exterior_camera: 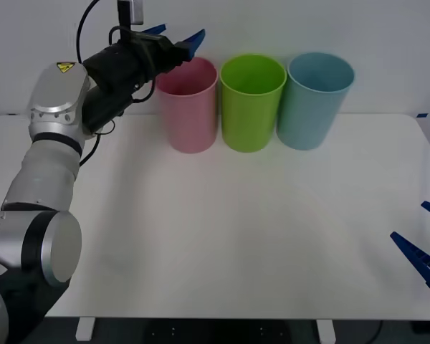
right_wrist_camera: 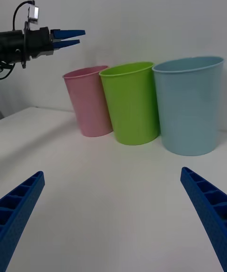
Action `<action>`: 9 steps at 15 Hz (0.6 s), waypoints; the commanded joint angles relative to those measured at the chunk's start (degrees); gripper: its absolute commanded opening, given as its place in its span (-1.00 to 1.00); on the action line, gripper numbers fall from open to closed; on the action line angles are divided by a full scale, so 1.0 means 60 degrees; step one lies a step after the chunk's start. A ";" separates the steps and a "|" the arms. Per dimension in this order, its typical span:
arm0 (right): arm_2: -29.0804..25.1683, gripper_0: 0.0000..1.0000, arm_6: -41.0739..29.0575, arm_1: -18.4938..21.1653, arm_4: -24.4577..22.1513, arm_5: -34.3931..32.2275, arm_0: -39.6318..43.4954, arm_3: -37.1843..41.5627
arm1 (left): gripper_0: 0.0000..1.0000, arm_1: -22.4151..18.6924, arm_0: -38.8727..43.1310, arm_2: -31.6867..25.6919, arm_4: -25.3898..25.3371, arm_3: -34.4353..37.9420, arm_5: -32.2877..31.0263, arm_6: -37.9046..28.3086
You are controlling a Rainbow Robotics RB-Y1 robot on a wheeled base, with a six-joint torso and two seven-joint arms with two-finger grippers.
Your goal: Grasp the object on the table and drop it into the matching bin: aluminum can to the light blue bin, PET bottle to the pink bin.
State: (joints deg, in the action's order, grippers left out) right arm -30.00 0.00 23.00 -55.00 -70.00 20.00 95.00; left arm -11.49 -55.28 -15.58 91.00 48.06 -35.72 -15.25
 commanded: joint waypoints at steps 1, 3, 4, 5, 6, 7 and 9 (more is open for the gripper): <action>0.0000 1.00 0.0000 0.0000 0.0000 0.0000 0.0000 0.0000 | 1.00 -0.0326 0.0981 0.0575 -0.1192 0.0925 -0.0068 0.0096; 0.0000 1.00 0.0000 0.0000 0.0000 0.0000 0.0000 0.0000 | 1.00 -0.0575 0.1743 0.0809 -0.1924 0.1745 -0.0112 0.0155; 0.0000 1.00 0.0000 0.0000 0.0000 0.0000 0.0000 0.0000 | 1.00 -0.0736 0.2138 0.0926 -0.2261 0.2155 -0.0156 0.0169; 0.0000 1.00 0.0000 0.0000 0.0000 0.0000 0.0000 0.0000 | 1.00 -0.0897 0.2461 0.1014 -0.2569 0.2434 -0.0200 0.0228; 0.0000 1.00 0.0000 0.0000 0.0000 0.0000 0.0000 0.0000 | 1.00 -0.1073 0.2798 0.1102 -0.2877 0.2727 -0.0258 0.0272; 0.0000 1.00 0.0000 0.0000 0.0000 0.0000 0.0000 0.0000 | 1.00 -0.1307 0.3193 0.1190 -0.3228 0.3034 -0.0331 0.0345; 0.0000 1.00 0.0000 0.0000 0.0000 0.0000 0.0000 0.0000 | 1.00 -0.1732 0.3779 0.1219 -0.3799 0.3400 -0.0624 0.0477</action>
State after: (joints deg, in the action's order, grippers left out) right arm -30.00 0.00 23.00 -55.00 -70.00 20.00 95.00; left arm -20.94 -33.93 -8.29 69.46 67.73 -38.68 -12.71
